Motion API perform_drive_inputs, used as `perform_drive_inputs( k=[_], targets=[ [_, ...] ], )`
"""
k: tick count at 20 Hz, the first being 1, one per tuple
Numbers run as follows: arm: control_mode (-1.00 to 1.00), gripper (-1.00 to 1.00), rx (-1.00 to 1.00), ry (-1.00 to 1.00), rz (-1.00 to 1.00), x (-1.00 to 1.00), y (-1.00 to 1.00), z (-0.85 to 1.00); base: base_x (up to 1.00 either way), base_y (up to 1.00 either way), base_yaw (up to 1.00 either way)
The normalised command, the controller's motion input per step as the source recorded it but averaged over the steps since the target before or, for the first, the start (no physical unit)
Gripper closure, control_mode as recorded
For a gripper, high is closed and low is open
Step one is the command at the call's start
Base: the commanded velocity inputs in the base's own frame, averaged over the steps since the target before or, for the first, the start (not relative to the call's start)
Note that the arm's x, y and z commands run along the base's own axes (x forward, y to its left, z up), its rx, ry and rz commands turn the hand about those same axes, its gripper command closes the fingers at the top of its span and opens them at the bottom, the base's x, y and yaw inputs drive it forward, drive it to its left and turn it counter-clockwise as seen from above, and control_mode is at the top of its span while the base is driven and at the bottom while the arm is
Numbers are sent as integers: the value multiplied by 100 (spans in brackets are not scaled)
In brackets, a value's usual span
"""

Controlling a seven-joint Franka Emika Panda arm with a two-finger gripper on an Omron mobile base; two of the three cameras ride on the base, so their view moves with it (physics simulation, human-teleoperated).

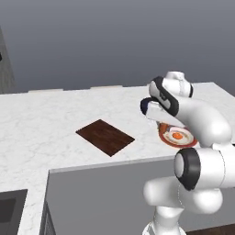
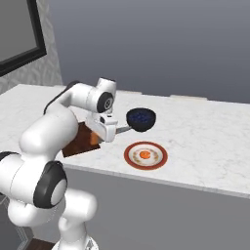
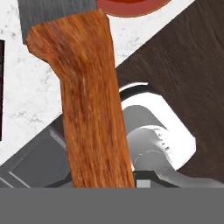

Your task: Pick up the knife from the drawer and place it on the cutting board. Then place the meat from the plate to the cutting board.

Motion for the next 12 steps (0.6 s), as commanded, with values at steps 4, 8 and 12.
perform_drive_inputs(
  k=[4, 8, 12],
  targets=[
    [-100, 100, 0, 0, 56, 40, 26, -13, 0, 0, 0],
    [-100, 100, 7, -1, 63, 34, 2, -20, 0, 0, 0],
    [-100, 100, 16, 0, 68, 3, 22, -12, 0, 0, 0]
  ],
)
